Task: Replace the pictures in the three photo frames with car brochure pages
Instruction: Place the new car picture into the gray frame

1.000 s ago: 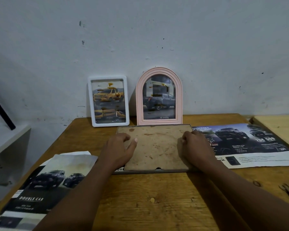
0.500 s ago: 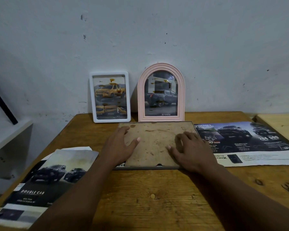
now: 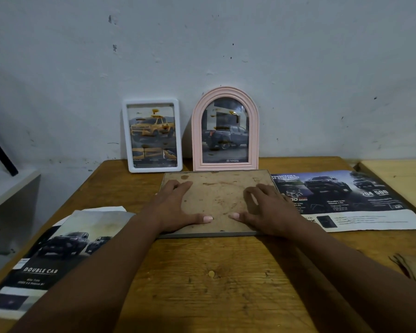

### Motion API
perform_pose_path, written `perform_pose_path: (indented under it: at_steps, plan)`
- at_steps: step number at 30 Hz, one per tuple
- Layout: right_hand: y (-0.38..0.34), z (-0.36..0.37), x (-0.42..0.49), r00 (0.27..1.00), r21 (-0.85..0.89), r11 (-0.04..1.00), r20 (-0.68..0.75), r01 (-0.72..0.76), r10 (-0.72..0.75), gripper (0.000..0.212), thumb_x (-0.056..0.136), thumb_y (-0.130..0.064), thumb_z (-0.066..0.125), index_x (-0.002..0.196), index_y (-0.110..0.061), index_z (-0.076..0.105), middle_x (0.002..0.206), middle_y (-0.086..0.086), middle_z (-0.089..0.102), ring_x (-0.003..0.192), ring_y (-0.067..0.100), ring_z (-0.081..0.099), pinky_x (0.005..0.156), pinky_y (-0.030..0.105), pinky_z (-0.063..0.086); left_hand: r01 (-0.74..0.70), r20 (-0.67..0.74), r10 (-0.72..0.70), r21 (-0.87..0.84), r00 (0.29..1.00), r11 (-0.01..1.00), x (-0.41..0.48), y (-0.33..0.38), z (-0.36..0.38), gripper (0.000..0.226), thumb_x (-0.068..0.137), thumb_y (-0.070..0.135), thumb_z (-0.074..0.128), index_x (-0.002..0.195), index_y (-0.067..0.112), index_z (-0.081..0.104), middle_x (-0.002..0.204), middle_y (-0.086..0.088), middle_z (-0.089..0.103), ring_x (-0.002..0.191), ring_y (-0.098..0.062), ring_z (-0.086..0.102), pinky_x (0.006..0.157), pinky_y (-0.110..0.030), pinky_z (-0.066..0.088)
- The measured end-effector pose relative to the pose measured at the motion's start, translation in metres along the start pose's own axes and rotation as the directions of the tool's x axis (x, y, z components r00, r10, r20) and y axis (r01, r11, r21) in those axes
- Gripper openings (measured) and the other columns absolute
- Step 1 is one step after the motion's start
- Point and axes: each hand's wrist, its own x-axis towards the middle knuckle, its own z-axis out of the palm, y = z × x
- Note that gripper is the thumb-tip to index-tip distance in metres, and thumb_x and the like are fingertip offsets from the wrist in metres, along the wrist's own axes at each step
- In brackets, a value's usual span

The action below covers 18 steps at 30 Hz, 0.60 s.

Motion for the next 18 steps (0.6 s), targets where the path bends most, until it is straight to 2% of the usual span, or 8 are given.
perform_pose_path:
  at_steps: [5, 10, 15, 18]
  plan:
    - [0.004, 0.003, -0.005, 1.0, -0.004, 1.0, 0.003, 0.021, -0.021, 0.095, 0.073, -0.089, 0.037, 0.147, -0.03, 0.028, 0.163, 0.002, 0.016, 0.152, 0.031, 0.004, 0.118, 0.056, 0.013, 0.047, 0.134, -0.04, -0.045, 0.99, 0.998, -0.001, 0.0, -0.003, 0.15, 0.034, 0.099, 0.067, 0.159, 0.042, 0.006, 0.163, 0.018, -0.007, 0.153, -0.027, 0.004, 0.122, -0.056, 0.02]
    - [0.002, 0.001, -0.007, 0.999, -0.025, 1.0, 0.039, 0.007, -0.006, 0.105, 0.066, -0.093, 0.037, 0.15, -0.032, 0.023, 0.165, 0.002, 0.01, 0.152, 0.032, -0.001, 0.119, 0.057, 0.01, 0.019, 0.123, -0.023, 0.032, 0.992, 0.999, -0.005, 0.001, -0.001, 0.143, 0.043, 0.098, 0.063, 0.159, 0.042, 0.001, 0.165, 0.014, -0.01, 0.154, -0.026, 0.0, 0.123, -0.055, 0.017]
    - [0.002, -0.006, -0.009, 1.0, 0.013, 1.0, 0.03, 0.005, -0.005, 0.103, 0.065, -0.091, 0.05, 0.144, -0.028, 0.033, 0.16, 0.002, 0.025, 0.149, 0.03, 0.016, 0.115, 0.057, 0.026, 0.033, 0.162, -0.04, 0.046, 0.986, 0.998, -0.011, 0.004, -0.004, 0.144, 0.043, 0.098, 0.064, 0.159, 0.043, -0.002, 0.166, 0.012, -0.014, 0.155, -0.027, -0.005, 0.123, -0.055, 0.014]
    - [0.005, -0.005, -0.02, 1.0, -0.005, 1.0, 0.022, 0.006, -0.006, 0.109, 0.057, -0.098, 0.042, 0.141, -0.029, 0.037, 0.156, 0.0, 0.032, 0.145, 0.029, 0.025, 0.112, 0.053, 0.031, 0.011, 0.182, -0.013, 0.012, 0.983, 1.0, -0.019, 0.004, -0.005, 0.148, 0.039, 0.096, 0.068, 0.159, 0.043, 0.002, 0.166, 0.013, -0.01, 0.154, -0.027, -0.001, 0.122, -0.053, 0.017]
